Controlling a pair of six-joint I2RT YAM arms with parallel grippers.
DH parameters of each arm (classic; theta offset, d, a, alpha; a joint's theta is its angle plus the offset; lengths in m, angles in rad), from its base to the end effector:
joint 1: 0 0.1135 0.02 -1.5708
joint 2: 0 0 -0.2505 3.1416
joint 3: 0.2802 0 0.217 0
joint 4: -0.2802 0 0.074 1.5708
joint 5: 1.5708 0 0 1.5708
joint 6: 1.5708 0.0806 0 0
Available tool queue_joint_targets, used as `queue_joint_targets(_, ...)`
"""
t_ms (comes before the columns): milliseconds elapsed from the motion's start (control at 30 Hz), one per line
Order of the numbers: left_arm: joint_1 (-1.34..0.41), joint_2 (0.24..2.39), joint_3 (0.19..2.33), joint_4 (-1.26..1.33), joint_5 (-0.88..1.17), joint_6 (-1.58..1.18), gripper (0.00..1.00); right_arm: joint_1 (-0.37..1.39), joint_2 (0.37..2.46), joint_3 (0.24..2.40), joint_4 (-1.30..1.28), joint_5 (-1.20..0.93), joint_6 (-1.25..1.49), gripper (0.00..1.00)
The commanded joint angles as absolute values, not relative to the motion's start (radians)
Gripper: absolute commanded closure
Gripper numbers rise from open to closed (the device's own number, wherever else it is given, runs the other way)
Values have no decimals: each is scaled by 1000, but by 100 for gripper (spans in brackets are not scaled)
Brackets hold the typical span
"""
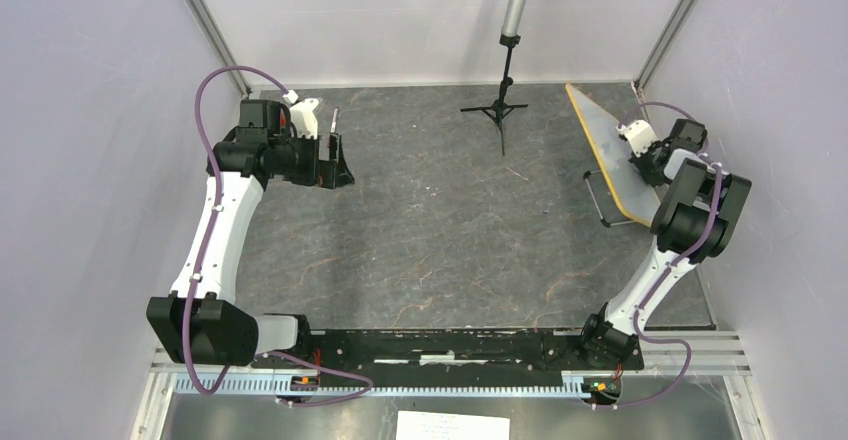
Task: Write a sentence on the whiteboard
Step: Move the whiteboard to the center of the board.
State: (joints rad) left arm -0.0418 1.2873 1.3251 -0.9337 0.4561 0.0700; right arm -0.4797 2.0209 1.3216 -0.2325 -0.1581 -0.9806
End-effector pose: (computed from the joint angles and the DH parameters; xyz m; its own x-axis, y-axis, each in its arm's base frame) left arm 0.2458 -0.0458 0.3076 -0.7563 0.0945 -0.6473 0.3663 0.8810 -0.2993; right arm 0.3774 -0.1820 0.1275 -0.7058 -0.5577 -0.4369 -0.3843 0.8195 -0.4252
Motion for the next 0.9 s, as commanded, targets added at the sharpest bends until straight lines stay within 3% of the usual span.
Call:
queue_joint_targets(0,-46,1257,1350,-912,489,50,0,-420,2033,1217,-463,-283,-930,94)
queue_joint_targets(867,-58,1279,1332,-898,508,41,0,-200,1775,826,-444,-416,-845,95)
